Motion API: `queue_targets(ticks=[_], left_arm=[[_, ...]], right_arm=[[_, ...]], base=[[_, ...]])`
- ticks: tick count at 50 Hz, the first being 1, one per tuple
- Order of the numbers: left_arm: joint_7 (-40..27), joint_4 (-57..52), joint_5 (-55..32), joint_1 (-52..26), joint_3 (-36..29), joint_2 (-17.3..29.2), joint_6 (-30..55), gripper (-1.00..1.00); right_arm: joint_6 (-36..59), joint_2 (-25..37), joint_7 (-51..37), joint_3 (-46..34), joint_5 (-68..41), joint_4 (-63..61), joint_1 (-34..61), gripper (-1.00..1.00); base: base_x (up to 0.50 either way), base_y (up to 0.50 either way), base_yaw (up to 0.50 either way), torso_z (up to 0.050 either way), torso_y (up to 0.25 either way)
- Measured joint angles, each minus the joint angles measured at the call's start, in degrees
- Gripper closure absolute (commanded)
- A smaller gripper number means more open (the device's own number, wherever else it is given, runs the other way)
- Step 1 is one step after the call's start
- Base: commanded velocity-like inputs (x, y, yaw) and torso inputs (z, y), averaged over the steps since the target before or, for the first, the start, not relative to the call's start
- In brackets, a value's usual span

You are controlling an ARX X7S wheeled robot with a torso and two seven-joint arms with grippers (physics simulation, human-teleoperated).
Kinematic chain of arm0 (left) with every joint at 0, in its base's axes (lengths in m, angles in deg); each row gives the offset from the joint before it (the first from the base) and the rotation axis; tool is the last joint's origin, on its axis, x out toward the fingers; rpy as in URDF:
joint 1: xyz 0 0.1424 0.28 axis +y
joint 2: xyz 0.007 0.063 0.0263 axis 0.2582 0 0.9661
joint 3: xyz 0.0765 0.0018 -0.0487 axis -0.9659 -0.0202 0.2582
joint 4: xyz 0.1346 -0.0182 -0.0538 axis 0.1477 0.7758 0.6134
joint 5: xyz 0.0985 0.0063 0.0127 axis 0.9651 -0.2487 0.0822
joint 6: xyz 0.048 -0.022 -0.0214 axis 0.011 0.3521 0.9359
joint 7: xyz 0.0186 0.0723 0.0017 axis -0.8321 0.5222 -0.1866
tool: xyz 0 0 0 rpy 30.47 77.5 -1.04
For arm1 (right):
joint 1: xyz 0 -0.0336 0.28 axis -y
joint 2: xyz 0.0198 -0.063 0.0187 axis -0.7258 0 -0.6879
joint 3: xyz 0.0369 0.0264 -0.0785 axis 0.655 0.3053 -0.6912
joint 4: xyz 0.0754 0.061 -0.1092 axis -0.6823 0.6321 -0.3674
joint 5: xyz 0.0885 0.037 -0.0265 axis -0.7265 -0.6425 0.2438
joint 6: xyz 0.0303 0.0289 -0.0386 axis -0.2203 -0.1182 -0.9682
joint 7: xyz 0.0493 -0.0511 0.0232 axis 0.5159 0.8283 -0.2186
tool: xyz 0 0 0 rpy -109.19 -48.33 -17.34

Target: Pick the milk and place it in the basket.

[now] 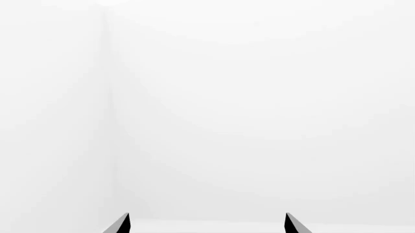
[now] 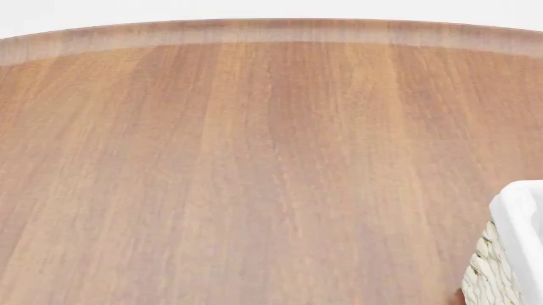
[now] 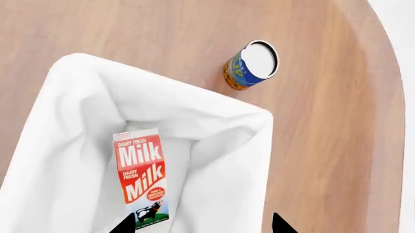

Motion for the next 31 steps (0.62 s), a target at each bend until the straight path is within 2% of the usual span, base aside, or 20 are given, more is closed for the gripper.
queue_targets(ticks=[10, 19, 24, 31], left_arm=[[-0.28, 0.02, -0.31, 0.05, 0.06, 0.32, -0.16, -1.0], [-0.67, 0.1, -0.75, -0.02, 0.08, 0.8, -0.45, -1.0], [-0.71, 0.12, -0.71, -0.04, 0.0, 0.84, -0.48, -1.0], [-0.6, 0.11, -0.54, 0.02, -0.05, 0.76, -0.42, -1.0]], right_arm=[[-2.85, -4.1, -0.55, 1.94, 1.48, 7.21, 9.67, -1.0], [-8.38, -10.25, -6.08, 9.88, 0.2, 16.65, 19.27, -1.0], [-13.37, -13.77, -10.49, 14.93, -1.01, 22.87, 24.23, -1.0], [-25.02, -18.81, -19.2, 20.08, -1.21, 34.96, 31.59, -1.0]], base=[[0.0, 0.0, 0.0, 0.0, 0.0], [0.0, 0.0, 0.0, 0.0, 0.0], [0.0, 0.0, 0.0, 0.0, 0.0], [0.0, 0.0, 0.0, 0.0, 0.0]])
